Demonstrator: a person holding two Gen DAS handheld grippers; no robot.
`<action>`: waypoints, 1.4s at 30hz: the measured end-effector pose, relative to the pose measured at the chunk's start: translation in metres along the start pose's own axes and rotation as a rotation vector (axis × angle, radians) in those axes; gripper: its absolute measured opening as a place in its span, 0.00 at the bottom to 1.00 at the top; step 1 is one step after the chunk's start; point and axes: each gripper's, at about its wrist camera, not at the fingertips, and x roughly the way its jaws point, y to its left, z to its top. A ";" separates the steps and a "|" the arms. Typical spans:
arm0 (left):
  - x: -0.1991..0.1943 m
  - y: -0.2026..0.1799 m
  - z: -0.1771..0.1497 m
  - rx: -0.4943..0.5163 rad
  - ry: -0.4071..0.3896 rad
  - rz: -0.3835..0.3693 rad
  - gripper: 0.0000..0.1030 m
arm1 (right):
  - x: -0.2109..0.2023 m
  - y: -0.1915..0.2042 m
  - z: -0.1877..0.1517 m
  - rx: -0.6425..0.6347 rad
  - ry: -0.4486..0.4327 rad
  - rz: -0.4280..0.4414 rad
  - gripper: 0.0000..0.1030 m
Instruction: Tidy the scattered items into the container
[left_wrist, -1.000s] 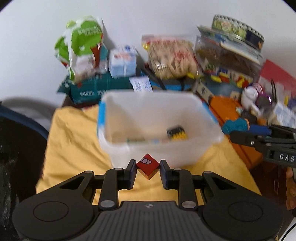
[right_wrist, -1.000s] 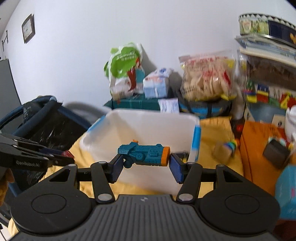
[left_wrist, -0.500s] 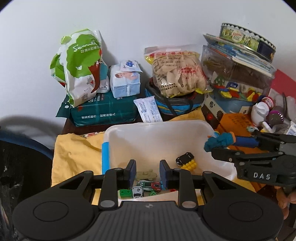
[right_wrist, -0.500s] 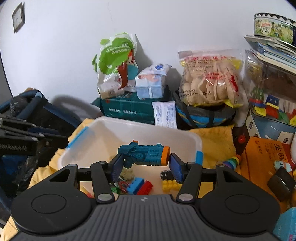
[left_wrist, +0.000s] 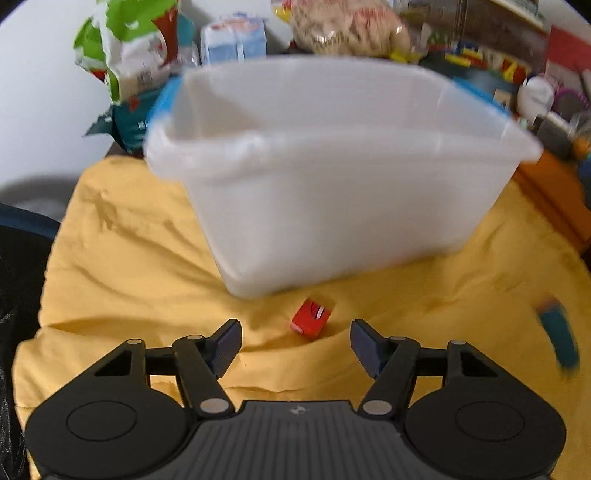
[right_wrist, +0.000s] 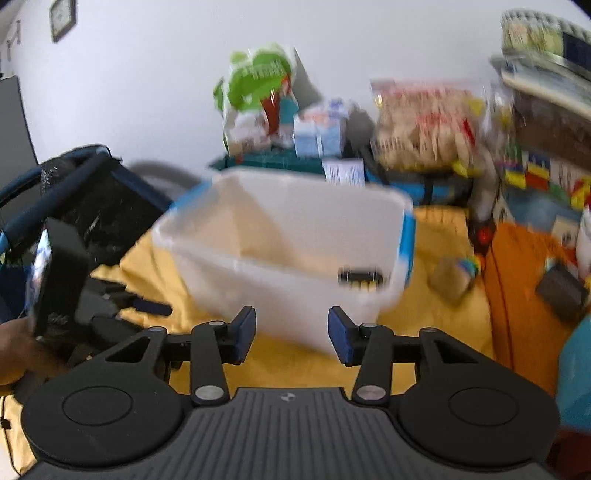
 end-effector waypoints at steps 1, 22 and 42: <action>0.003 0.000 0.000 -0.002 -0.001 -0.004 0.65 | 0.000 0.000 -0.007 0.005 0.009 -0.004 0.46; 0.031 -0.008 0.003 0.043 -0.007 -0.064 0.26 | 0.056 0.026 -0.105 -0.018 0.254 0.042 0.54; -0.015 -0.012 0.001 0.039 -0.038 -0.061 0.22 | 0.011 0.013 -0.071 -0.026 0.104 0.065 0.27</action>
